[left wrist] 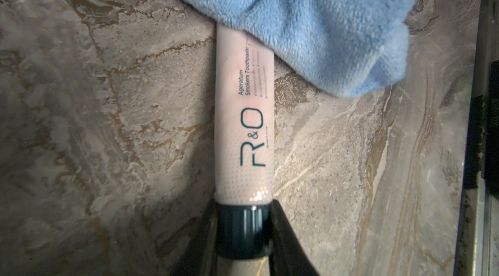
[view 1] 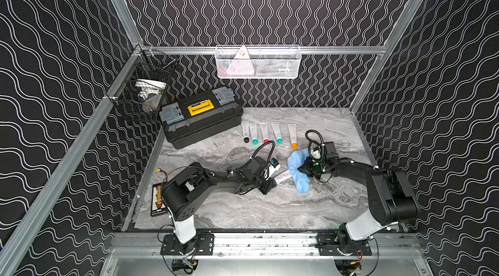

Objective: Wipe the surface of the toothpaste tube
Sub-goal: Wipe the dirt from the toothpaste tube.

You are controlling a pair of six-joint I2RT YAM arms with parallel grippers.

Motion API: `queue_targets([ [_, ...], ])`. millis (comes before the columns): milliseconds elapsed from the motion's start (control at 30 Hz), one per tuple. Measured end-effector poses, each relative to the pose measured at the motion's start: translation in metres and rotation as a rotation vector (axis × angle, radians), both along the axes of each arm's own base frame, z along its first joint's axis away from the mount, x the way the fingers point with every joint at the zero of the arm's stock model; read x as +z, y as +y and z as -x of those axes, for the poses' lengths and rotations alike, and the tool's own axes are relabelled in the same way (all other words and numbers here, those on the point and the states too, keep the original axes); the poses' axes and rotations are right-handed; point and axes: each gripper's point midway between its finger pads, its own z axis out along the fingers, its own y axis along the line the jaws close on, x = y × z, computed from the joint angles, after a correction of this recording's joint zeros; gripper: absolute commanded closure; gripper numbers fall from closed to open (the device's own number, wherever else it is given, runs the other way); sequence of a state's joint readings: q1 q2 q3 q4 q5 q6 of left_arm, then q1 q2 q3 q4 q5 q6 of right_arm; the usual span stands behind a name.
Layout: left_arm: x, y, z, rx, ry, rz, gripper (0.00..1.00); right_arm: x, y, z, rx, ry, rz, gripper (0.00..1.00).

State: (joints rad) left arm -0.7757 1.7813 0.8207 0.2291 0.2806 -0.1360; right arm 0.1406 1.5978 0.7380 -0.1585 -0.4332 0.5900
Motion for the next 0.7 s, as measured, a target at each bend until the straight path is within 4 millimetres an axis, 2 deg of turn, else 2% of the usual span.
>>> queue_targets([
  [167,0.0,-0.001,0.002,-0.008,0.007,0.004,0.92,0.001,-0.014,-0.006,-0.026,-0.001,0.045,1.0],
  [333,0.0,-0.001,0.002,-0.011,0.009,0.005,0.92,0.006,-0.014,-0.007,-0.023,-0.01,0.052,1.0],
  [500,0.0,-0.001,0.002,-0.01,0.009,0.005,0.92,0.009,-0.004,-0.004,0.006,-0.018,0.041,1.0],
  [700,0.0,-0.001,0.002,-0.009,0.009,0.005,0.92,0.007,0.017,0.011,0.063,-0.006,0.032,1.0],
])
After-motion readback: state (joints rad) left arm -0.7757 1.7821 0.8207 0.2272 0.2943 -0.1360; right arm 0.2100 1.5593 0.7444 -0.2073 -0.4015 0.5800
